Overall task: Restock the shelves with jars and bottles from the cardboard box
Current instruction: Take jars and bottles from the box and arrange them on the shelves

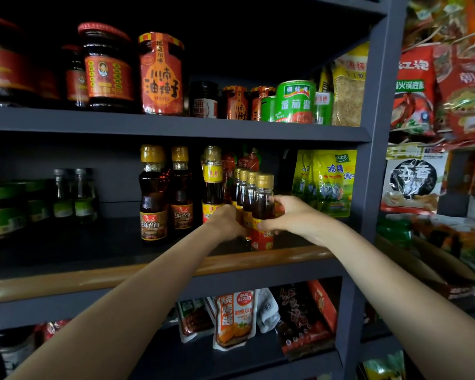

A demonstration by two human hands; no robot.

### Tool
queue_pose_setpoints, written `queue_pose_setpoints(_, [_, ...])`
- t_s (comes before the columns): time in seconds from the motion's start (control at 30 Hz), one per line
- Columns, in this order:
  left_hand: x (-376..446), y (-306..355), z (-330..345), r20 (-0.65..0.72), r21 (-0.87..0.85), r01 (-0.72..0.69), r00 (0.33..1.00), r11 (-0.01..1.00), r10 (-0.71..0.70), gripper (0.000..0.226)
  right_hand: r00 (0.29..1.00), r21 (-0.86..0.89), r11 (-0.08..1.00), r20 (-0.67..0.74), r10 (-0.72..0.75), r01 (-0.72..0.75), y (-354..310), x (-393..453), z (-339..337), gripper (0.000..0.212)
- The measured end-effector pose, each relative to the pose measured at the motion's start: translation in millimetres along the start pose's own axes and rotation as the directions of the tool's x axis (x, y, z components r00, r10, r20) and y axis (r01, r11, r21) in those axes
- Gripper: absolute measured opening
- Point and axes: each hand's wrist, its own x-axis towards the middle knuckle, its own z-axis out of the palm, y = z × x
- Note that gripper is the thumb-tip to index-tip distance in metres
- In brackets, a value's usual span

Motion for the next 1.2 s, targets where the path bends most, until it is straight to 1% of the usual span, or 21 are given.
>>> queue_pose_setpoints(0.07, [0.3, -1.0, -1.3, 0.0, -0.001, 0.009, 1.0, 1.0, -0.009, 0.033, 1.0, 0.011, 1.0, 0.001, -0.007, 0.007, -1.8, -2.1, 2.0, 0.074])
queue_pose_setpoints(0.17, [2.3, -4.2, -3.5, -0.005, -0.006, 0.017, 1.0, 1.0, -0.017, 0.033, 1.0, 0.015, 1.0, -0.007, -0.023, 0.023, -2.2, -3.5, 3.7, 0.054])
queue_pose_setpoints(0.27, [1.7, -5.1, -4.4, -0.03, -0.009, 0.005, 1.0, 1.0, -0.006, 0.032, 0.999, -0.008, 0.999, -0.012, -0.036, 0.035, -5.2, -4.5, 7.4, 0.044])
queue_pose_setpoints(0.33, [0.3, -4.8, -4.7, -0.037, -0.024, -0.001, 0.999, 1.0, 0.0, 0.033, 0.999, 0.008, 0.999, -0.015, -0.031, 0.031, -4.9, -3.2, 9.6, 0.035])
queue_pose_setpoints(0.4, [-0.6, -4.0, -5.4, -0.015, -0.027, 0.01, 1.0, 1.0, -0.01, 0.038, 0.999, 0.028, 0.999, -0.032, -0.037, 0.038, -3.8, -2.0, 11.1, 0.034])
queue_pose_setpoints(0.5, [0.6, -2.5, -6.7, 0.04, -0.065, 0.036, 0.999, 0.997, -0.033, 0.055, 0.998, 0.015, 1.0, -0.061, -0.026, 0.027, -1.7, 1.2, 13.7, 0.031])
queue_pose_setpoints(0.53, [1.0, -1.7, -6.8, 0.055, -0.079, 0.042, 0.998, 0.996, -0.038, 0.059, 0.997, -0.017, 1.0, -0.069, -0.026, 0.025, -0.6, 2.6, 15.4, 0.035])
queue_pose_setpoints(0.57, [1.9, -1.5, -6.5, 0.063, -0.076, 0.04, 0.997, 0.996, -0.035, 0.059, 0.997, -0.057, 0.998, -0.071, -0.02, 0.016, 1.2, 4.2, 17.6, 0.044])
queue_pose_setpoints(0.63, [3.5, -1.3, -5.6, 0.065, -0.042, 0.033, 0.997, 0.999, -0.03, 0.057, 0.998, -0.151, 0.988, -0.067, 0.015, -0.025, 5.2, 7.3, 20.5, 0.07])
queue_pose_setpoints(0.7, [3.1, -2.0, -5.2, 0.031, -0.011, 0.026, 0.999, 1.0, -0.025, 0.056, 0.994, -0.19, 0.981, -0.109, 0.027, -0.048, 6.2, 6.8, 20.6, 0.092])
queue_pose_setpoints(0.77, [-1.1, -2.4, -7.2, -0.085, 0.06, 0.01, 0.996, 0.998, -0.005, 0.05, 0.973, -0.178, 0.984, -0.229, -0.011, -0.031, 1.7, 1.2, 18.7, 0.095])
queue_pose_setpoints(0.8, [-3.7, -2.9, -8.7, -0.162, 0.094, 0.001, 0.987, 0.996, 0.015, 0.047, 0.942, -0.183, 0.983, -0.331, -0.053, -0.009, -2.1, -3.7, 18.9, 0.09])
queue_pose_setpoints(0.83, [-8.1, -3.4, -10.2, -0.236, 0.092, -0.024, 0.971, 0.995, 0.045, 0.045, 0.886, -0.19, 0.981, -0.447, -0.121, 0.038, -4.9, -8.0, 20.9, 0.079])
queue_pose_setpoints(0.87, [-13.3, -4.1, -11.6, -0.302, 0.06, -0.06, 0.95, 0.996, 0.075, 0.043, 0.803, -0.204, 0.971, -0.555, -0.219, 0.123, -8.5, -12.7, 25.0, 0.063])
queue_pose_setpoints(0.9, [-19.4, -5.2, -14.0, -0.37, 0.023, -0.112, 0.922, 0.993, 0.113, 0.041, 0.704, -0.226, 0.946, -0.632, -0.325, 0.233, -13.4, -17.3, 31.9, 0.044])
queue_pose_setpoints(0.93, [-26.2, -7.3, -17.3, -0.437, -0.003, -0.171, 0.886, 0.985, 0.153, 0.037, 0.617, -0.249, 0.906, -0.667, -0.417, 0.343, -20.0, -21.5, 40.6, 0.029])
queue_pose_setpoints(0.97, [-34.8, -8.8, -22.7, -0.507, -0.018, -0.233, 0.84, 0.972, 0.192, 0.033, 0.558, -0.273, 0.859, -0.667, -0.494, 0.434, -27.4, -22.9, 50.5, 0.019])
queue_pose_setpoints(1.0, [-42.5, -12.9, -29.0, -0.573, -0.038, -0.29, 0.79, 0.956, 0.217, 0.028, 0.53, -0.295, 0.814, -0.64, -0.557, 0.5, -36.1, -22.6, 62.1, 0.016])
queue_pose_setpoints(1.07, [-63.3, -24.7, -47.1, -0.681, -0.089, -0.366, 0.701, 0.926, 0.212, 0.021, 0.525, -0.291, 0.756, -0.575, -0.628, 0.586, -60.1, -20.9, 89.6, 0.016])
queue_pose_setpoints(1.13, [-90.4, -46.8, -69.8, -0.761, -0.111, -0.378, 0.627, 0.919, 0.166, 0.02, 0.523, -0.228, 0.72, -0.552, -0.65, 0.655, -87.4, -18.4, 121.7, 0.016])
queue_pose_setpoints(1.2, [-125.1, -77.9, -94.3, -0.814, -0.08, -0.363, 0.561, 0.928, 0.149, 0.021, 0.501, -0.156, 0.672, -0.55, -0.668, 0.724, -116.0, -18.5, 160.7, 0.016])
